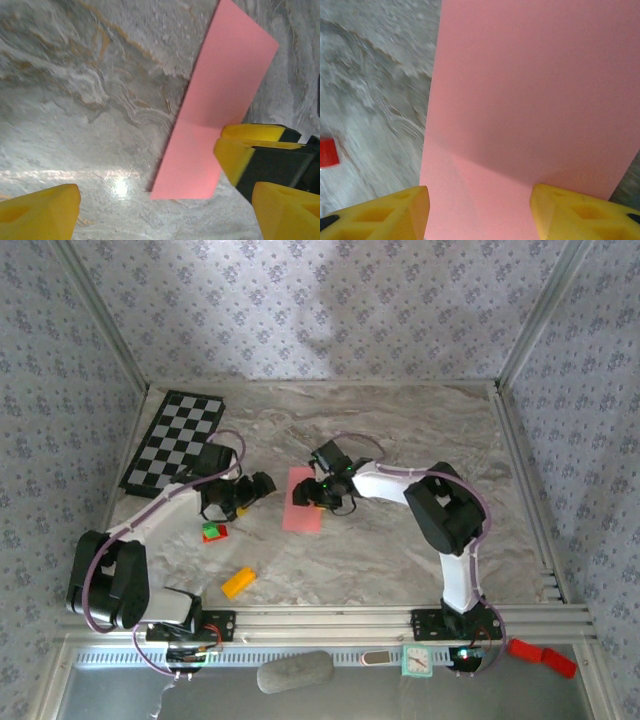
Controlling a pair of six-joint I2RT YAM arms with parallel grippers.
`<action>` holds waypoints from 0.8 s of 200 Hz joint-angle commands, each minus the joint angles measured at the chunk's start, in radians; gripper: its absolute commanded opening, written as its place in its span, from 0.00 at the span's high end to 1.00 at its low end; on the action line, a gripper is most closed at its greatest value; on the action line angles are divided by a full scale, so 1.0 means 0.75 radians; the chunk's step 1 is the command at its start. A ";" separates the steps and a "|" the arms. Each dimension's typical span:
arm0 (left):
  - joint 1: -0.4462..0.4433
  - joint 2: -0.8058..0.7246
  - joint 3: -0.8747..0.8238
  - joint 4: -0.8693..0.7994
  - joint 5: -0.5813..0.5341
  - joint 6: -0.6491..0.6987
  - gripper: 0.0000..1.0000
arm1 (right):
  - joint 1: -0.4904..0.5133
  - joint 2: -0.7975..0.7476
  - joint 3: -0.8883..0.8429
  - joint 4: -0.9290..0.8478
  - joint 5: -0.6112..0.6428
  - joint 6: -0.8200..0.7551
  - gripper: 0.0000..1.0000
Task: Fold a paper plane with a square sheet of paper (pick it up from the middle)
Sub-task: Move the paper to the center of the table, then third fold the triangle at the center of the table.
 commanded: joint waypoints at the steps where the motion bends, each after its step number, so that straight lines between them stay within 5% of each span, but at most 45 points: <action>1: -0.037 -0.011 -0.066 0.065 0.136 -0.054 0.13 | -0.059 -0.038 -0.158 -0.130 0.013 -0.135 0.40; 65: -0.263 0.066 -0.169 0.286 0.200 -0.217 0.26 | -0.111 -0.090 -0.251 -0.109 -0.071 -0.164 0.42; 111: -0.342 0.187 -0.139 0.382 0.211 -0.253 0.47 | -0.115 -0.088 -0.253 -0.092 -0.080 -0.147 0.43; 160: -0.380 0.277 -0.119 0.438 0.228 -0.271 0.56 | -0.121 -0.094 -0.264 -0.078 -0.086 -0.139 0.43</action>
